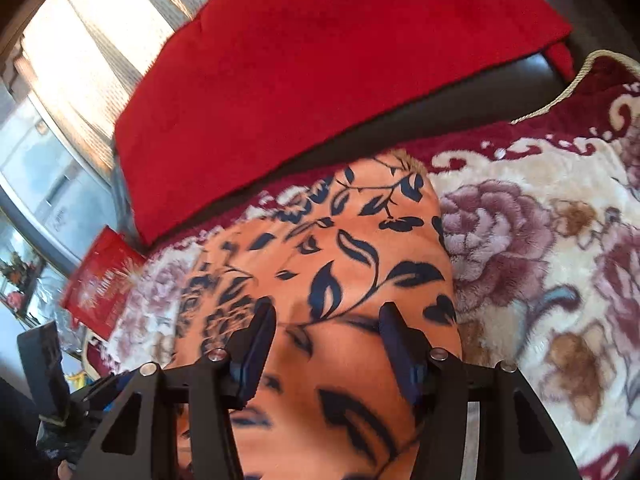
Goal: Fold small clothes
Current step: 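Release the blouse and raise both tools away from it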
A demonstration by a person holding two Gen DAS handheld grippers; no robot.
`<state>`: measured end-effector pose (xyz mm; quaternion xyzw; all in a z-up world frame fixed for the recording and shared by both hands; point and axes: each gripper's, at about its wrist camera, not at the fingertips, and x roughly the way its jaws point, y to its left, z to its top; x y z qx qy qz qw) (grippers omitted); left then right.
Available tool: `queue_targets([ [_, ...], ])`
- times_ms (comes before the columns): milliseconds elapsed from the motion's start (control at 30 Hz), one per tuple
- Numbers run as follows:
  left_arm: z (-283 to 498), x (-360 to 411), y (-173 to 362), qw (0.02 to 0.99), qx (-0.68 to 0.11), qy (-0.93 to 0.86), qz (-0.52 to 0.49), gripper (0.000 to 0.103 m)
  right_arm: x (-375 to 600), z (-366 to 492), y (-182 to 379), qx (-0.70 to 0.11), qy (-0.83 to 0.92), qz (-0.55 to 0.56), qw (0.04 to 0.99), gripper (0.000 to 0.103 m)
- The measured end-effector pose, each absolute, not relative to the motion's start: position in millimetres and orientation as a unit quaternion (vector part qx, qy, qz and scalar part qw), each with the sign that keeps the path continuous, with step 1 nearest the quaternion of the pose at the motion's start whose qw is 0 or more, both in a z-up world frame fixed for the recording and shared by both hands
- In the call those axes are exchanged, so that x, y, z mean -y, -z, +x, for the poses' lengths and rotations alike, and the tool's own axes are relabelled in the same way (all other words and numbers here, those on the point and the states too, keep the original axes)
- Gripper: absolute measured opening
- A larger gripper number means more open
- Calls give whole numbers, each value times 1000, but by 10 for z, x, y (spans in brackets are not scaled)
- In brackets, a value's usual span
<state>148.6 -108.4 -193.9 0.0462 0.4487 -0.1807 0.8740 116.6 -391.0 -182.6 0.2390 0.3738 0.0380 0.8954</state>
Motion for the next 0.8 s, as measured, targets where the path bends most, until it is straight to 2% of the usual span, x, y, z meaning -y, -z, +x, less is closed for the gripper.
queue_targets([
  [200,1068,1003,1318,924,-356,117,83,78,3553,588,1398,-329,-12,188,925,58],
  [267,918,955,1096,937,-325,97,87,84,3463,383,1231,-315,-4,169,934,60],
  [400,659,856,712,955,-274,75,81,89,3320,-18,846,-286,15,130,949,64],
  [533,347,767,378,969,-229,54,80,100,3232,-368,513,-250,27,121,960,71],
  [800,-167,622,-74,980,-180,57,57,101,3044,-825,154,-221,49,101,969,77],
])
